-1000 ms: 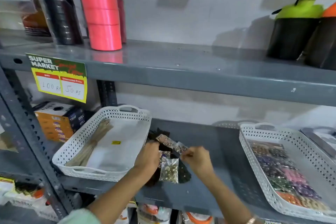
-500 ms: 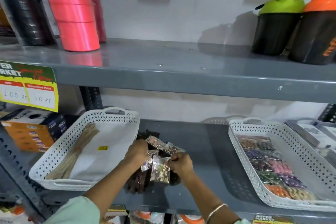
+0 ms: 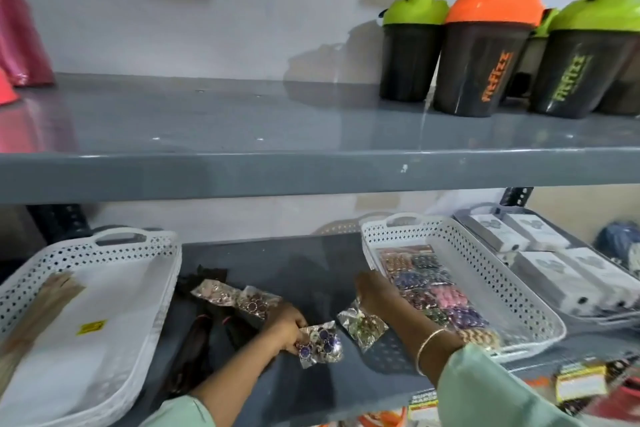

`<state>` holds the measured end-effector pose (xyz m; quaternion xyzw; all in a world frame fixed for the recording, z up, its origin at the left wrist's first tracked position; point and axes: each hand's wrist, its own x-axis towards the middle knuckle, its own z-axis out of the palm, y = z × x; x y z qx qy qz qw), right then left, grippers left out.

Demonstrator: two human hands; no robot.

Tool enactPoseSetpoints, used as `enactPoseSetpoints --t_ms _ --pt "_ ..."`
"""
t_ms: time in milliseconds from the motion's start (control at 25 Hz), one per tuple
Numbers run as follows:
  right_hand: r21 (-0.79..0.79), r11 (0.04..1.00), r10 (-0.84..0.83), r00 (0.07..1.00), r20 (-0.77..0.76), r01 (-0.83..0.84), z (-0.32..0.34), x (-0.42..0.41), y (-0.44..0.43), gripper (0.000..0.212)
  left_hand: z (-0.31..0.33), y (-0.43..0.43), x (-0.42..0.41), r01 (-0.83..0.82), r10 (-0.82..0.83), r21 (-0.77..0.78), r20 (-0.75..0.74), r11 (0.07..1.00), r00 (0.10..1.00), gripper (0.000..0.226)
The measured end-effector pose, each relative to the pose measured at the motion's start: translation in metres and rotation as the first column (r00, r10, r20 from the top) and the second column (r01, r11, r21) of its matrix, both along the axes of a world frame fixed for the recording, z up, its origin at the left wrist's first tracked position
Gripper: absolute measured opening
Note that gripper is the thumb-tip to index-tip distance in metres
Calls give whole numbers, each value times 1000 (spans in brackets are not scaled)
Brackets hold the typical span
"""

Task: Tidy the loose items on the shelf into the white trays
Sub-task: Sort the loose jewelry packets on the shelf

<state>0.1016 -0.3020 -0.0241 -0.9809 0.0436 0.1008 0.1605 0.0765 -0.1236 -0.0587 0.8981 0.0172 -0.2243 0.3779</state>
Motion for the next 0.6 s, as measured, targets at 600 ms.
enactPoseSetpoints --t_ms 600 --pt "280 949 156 988 -12 -146 0 31 106 27 42 114 61 -173 8 457 342 873 940 23"
